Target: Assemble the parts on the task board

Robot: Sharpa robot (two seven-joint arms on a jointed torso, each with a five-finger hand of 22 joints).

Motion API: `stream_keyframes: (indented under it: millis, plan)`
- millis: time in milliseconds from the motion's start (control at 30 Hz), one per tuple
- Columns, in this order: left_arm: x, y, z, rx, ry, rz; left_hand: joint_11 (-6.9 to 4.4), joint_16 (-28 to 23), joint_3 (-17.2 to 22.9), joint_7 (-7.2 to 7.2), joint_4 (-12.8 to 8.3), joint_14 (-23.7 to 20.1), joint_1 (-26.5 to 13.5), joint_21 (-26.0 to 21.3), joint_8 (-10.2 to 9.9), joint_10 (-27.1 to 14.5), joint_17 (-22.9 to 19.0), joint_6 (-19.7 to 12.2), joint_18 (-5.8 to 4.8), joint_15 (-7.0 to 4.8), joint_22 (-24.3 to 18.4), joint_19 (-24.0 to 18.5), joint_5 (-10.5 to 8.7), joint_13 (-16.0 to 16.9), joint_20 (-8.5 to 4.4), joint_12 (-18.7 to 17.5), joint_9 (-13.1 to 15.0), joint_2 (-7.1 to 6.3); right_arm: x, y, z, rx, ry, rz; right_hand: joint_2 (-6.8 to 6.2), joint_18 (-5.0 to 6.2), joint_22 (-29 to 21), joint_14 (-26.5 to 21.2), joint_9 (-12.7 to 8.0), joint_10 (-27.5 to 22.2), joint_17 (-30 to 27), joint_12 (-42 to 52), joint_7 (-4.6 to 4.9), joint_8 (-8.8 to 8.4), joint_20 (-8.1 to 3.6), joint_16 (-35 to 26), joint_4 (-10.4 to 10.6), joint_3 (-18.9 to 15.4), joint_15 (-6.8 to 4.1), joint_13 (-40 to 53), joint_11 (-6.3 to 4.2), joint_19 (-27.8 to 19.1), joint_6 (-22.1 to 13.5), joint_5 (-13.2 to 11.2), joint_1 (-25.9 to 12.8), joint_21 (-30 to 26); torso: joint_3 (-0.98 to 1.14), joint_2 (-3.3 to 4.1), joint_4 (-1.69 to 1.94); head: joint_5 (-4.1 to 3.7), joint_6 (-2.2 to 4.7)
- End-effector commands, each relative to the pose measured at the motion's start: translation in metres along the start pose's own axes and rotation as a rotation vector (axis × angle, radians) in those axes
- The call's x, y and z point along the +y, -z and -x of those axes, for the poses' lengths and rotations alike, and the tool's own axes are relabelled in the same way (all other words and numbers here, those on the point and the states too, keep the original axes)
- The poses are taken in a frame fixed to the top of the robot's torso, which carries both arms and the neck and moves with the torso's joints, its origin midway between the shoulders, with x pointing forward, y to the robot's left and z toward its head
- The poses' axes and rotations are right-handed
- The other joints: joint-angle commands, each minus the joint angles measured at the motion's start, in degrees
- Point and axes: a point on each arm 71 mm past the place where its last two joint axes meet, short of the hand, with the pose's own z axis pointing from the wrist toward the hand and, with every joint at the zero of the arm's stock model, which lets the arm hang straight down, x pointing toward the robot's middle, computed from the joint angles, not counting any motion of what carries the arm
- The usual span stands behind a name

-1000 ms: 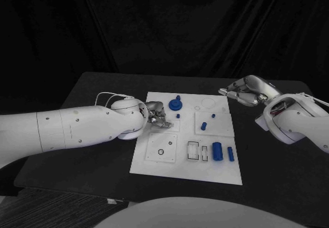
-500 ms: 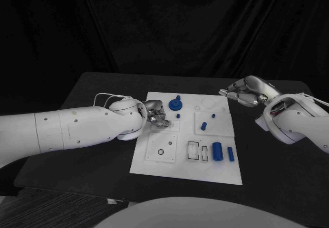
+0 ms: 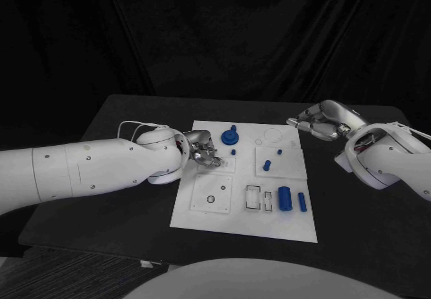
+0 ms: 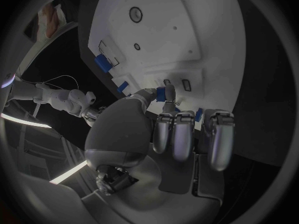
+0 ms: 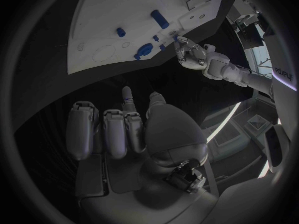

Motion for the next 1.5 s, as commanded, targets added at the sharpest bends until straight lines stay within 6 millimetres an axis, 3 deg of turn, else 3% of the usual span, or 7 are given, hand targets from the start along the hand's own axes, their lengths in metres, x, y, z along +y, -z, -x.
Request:
stream_keyframes:
  millis: [33, 333, 533, 633, 900, 1100, 1500]
  plan:
    - [-0.002, 0.002, 0.006, 0.116, 0.004, 0.006, -0.45, 0.59, 7.34, -1.97, -1.79, 6.05, 1.60, -0.58, 1.02, 6.29, 15.22, 0.77, 0.49, -0.63, 14.32, 4.60, 1.71, 15.06, -0.19, 0.38, 0.96, -0.59, -0.002, 0.000, -0.001, 0.009, 0.002, -0.023, 0.15, -1.01, 11.58, 4.29, -0.70, 6.17, 8.59, 0.95, 0.17, -0.44, 0.41, 0.11, -0.28, -1.20, -0.11, 15.45, 0.01, 1.72, 0.01, 0.65, 0.94, -1.17, 0.00, -0.02, -0.01, -0.04, -0.01]
    - [0.000, -0.001, 0.043, 0.286, 0.031, 0.083, -0.15, 0.59, 9.92, -1.64, -3.08, 6.05, 0.82, -0.93, 0.28, 6.29, 15.22, 0.70, 0.58, -0.35, 14.15, 4.34, -0.09, 15.06, 0.06, 0.38, 0.69, -1.06, -0.002, 0.000, -0.002, 0.012, 0.002, -0.028, 0.15, -1.02, 11.59, 4.28, -0.70, 6.17, 8.57, 0.95, 0.17, -0.44, 0.41, 0.10, -0.31, -1.18, -0.11, 15.45, 0.00, 1.73, 0.01, 0.73, 1.04, -1.14, 0.08, -0.05, -0.08, -0.06, -0.01]
    - [-0.002, -0.010, 0.052, 0.353, 0.026, 0.101, -0.10, 0.59, 10.52, -1.63, -3.34, 6.05, 0.10, -1.03, 0.14, 6.29, 15.22, 0.81, 0.61, -0.29, 14.10, 4.27, -0.97, 15.06, 0.13, 0.38, 0.66, -1.19, -0.001, -0.001, -0.002, 0.011, 0.002, -0.024, 0.16, -1.00, 11.58, 4.27, -0.71, 6.17, 8.50, 0.95, 0.16, -0.44, 0.41, 0.06, -0.35, -1.15, -0.12, 15.45, 0.00, 1.71, 0.01, 0.81, 1.16, -1.20, 0.07, 0.00, -0.08, -0.22, -0.01]
    - [-0.005, -0.015, 0.053, 0.384, 0.032, 0.104, -0.05, 0.59, 10.90, -1.57, -3.15, 6.05, -0.97, -1.16, -0.18, 6.29, 15.22, 0.71, 0.65, -0.23, 14.04, 4.18, -2.46, 15.06, 0.20, 0.38, 0.53, -0.91, -0.001, -0.001, -0.002, 0.005, 0.001, -0.019, 0.14, -1.03, 11.61, 4.28, -0.72, 6.17, 8.56, 0.95, 0.17, -0.46, 0.40, 0.10, -0.40, -1.12, -0.12, 15.45, 0.00, 1.75, -0.02, 0.90, 1.39, -1.10, 0.09, -0.01, -0.03, -0.43, -0.01]
    - [-0.014, -0.027, 0.057, 0.410, 0.055, 0.110, -0.03, 0.59, 11.08, -1.56, -3.18, 6.05, -1.25, -0.92, -0.31, 6.29, 15.22, 0.67, 0.58, -0.22, 14.19, 4.36, -2.68, 15.06, 0.21, 0.38, 0.49, -0.78, 0.001, 0.000, -0.002, -0.003, -0.002, -0.009, 0.12, -1.03, 11.61, 4.29, -0.73, 6.17, 8.60, 0.95, 0.17, -0.48, 0.40, 0.12, -0.42, -1.11, -0.12, 15.45, 0.00, 1.75, -0.05, 0.92, 1.46, -1.10, 0.24, -0.08, -0.03, -0.50, -0.01]
    - [-0.019, -0.035, 0.059, 0.384, 0.069, 0.117, -0.02, 0.59, 11.36, -1.51, -3.09, 6.05, -1.74, -0.89, -0.44, 6.29, 15.22, 0.70, 0.57, -0.22, 14.22, 4.40, -2.63, 15.06, 0.22, 0.38, 0.43, -0.41, 0.001, 0.000, -0.002, -0.002, -0.002, -0.009, 0.12, -1.03, 11.61, 4.29, -0.73, 6.17, 8.60, 0.95, 0.17, -0.48, 0.40, 0.12, -0.42, -1.11, -0.12, 15.45, 0.00, 1.75, -0.05, 0.92, 1.46, -1.10, 0.01, 0.09, -0.03, -0.56, -0.01]
    - [-0.021, -0.040, 0.054, 0.376, 0.077, 0.138, 0.04, 0.59, 11.66, -1.40, -2.99, 6.05, -2.47, -0.91, -0.79, 6.29, 15.22, 0.50, 0.57, -0.19, 14.23, 4.39, -2.58, 15.06, 0.25, 0.38, 0.29, 0.07, 0.001, 0.000, -0.002, -0.003, -0.003, -0.007, 0.10, -1.02, 11.59, 4.30, -0.75, 6.17, 8.65, 0.95, 0.18, -0.50, 0.40, 0.15, -0.44, -1.10, -0.12, 15.45, 0.01, 1.74, -0.08, 0.98, 1.61, -1.15, 0.04, 0.05, -0.01, -0.05, -0.01]
